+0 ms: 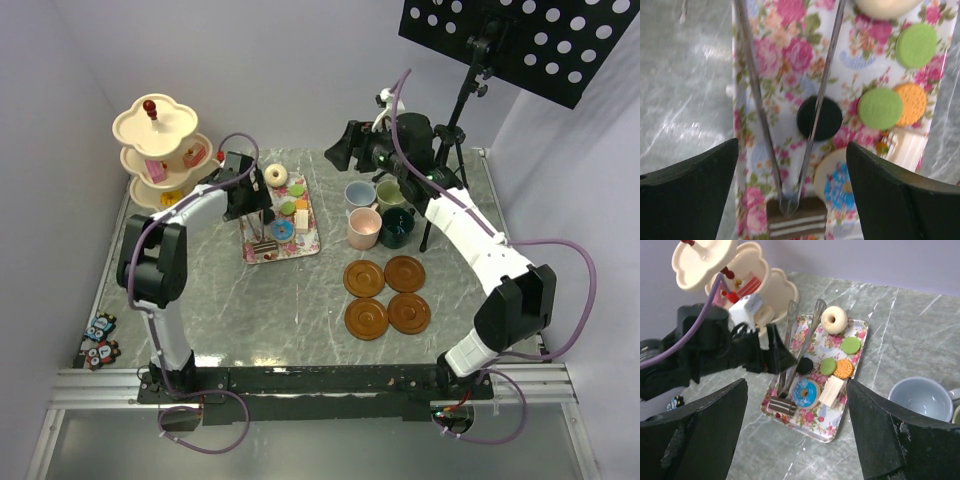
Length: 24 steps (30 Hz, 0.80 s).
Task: Serve the afternoon tea
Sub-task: Pick up the clamp from the tray.
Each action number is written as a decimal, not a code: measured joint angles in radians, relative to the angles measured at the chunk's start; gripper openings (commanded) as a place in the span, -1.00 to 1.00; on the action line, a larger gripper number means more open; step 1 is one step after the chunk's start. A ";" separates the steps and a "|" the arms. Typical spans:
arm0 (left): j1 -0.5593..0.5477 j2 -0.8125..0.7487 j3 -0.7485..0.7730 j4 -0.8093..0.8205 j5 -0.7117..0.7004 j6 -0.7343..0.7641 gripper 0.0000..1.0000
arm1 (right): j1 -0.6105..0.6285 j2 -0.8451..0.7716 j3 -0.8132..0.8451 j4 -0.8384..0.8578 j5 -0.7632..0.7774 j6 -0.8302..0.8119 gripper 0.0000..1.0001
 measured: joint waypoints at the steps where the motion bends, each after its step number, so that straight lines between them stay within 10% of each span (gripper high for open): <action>1: 0.000 0.022 0.021 0.005 -0.004 0.004 0.79 | -0.002 -0.005 -0.003 -0.004 -0.010 0.000 0.72; 24: 0.002 0.247 0.200 0.028 -0.031 0.047 0.18 | -0.068 -0.013 -0.056 -0.001 -0.127 0.058 0.71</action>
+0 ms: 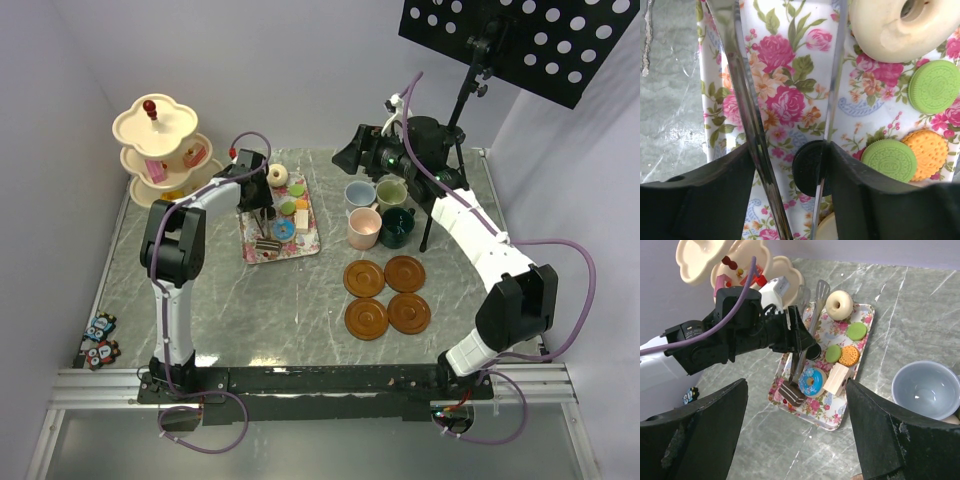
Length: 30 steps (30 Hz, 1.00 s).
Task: Serve the afternoon tea
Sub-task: Pick up the clamp from the tray.
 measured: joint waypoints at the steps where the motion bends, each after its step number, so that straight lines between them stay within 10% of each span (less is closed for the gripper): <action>1: 0.000 0.000 0.000 0.003 -0.004 0.001 0.17 | 0.000 0.000 0.000 0.000 -0.001 0.000 0.71; 30: 0.005 -0.192 0.042 -0.104 -0.033 0.031 -0.08 | -0.035 0.009 0.018 0.011 -0.045 0.052 0.70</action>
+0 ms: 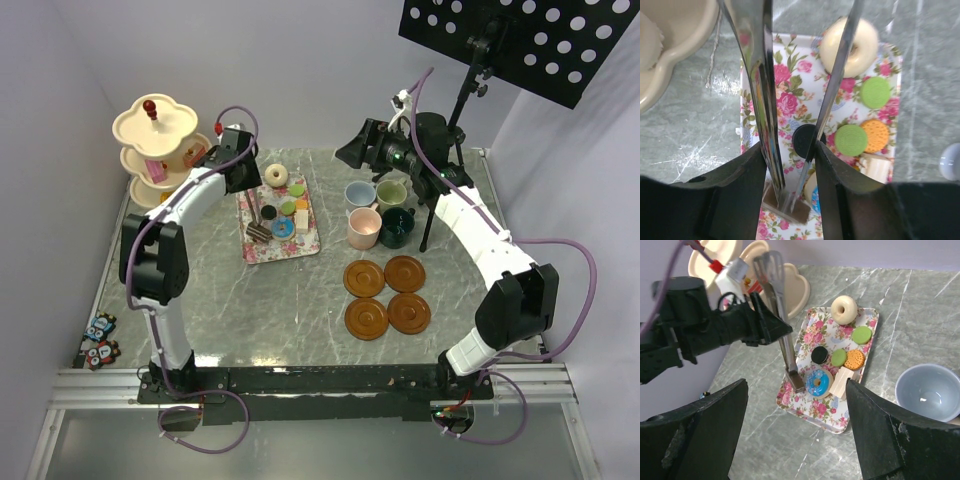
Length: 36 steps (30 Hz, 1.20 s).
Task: Serve the afternoon tea
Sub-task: Pick up the clamp from the tray.
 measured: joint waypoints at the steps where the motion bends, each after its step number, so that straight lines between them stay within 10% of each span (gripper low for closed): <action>1: 0.000 -0.010 0.000 0.000 0.000 -0.001 -0.09 | 0.000 0.000 0.000 0.000 0.000 0.000 0.70; 36: -0.011 -0.093 -0.171 -0.179 0.193 0.087 -0.04 | -0.010 0.047 0.000 -0.006 -0.045 -0.053 0.71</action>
